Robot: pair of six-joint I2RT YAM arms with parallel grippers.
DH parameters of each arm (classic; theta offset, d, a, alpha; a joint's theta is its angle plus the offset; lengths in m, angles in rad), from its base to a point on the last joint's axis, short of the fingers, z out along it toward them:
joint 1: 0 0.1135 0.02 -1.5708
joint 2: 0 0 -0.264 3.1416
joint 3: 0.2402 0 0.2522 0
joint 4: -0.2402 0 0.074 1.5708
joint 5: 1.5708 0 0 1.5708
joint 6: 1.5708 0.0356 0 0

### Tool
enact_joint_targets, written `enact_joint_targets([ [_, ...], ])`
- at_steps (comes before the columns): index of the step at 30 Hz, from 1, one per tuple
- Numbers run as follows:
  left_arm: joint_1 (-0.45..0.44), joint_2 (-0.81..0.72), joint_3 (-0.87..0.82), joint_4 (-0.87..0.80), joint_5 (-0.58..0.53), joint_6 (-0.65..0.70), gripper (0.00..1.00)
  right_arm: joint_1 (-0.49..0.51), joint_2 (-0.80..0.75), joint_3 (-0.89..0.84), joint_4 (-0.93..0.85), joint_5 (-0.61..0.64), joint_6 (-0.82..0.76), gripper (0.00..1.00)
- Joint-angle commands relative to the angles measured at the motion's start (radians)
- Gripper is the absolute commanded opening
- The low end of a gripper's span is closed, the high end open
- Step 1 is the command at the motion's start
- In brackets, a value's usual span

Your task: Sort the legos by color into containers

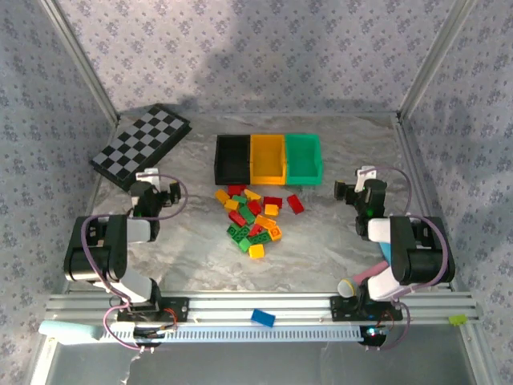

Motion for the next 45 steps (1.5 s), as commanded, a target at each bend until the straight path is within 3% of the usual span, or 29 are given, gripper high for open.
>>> enact_joint_targets([
  [1, -0.002, -0.001, 0.021, 0.016, 0.016, 0.011, 1.00, -0.004, 0.007, -0.005, 0.019, 0.006, 0.000, 1.00],
  [43, -0.002, -0.001, 0.021, 0.016, 0.015, 0.011, 1.00, -0.005, 0.006, -0.005, 0.021, 0.007, 0.000, 1.00],
  [45, -0.001, -0.001, 0.021, 0.018, 0.016, 0.011, 1.00, 0.001, -0.035, 0.018, -0.050, 0.021, -0.002, 1.00],
])
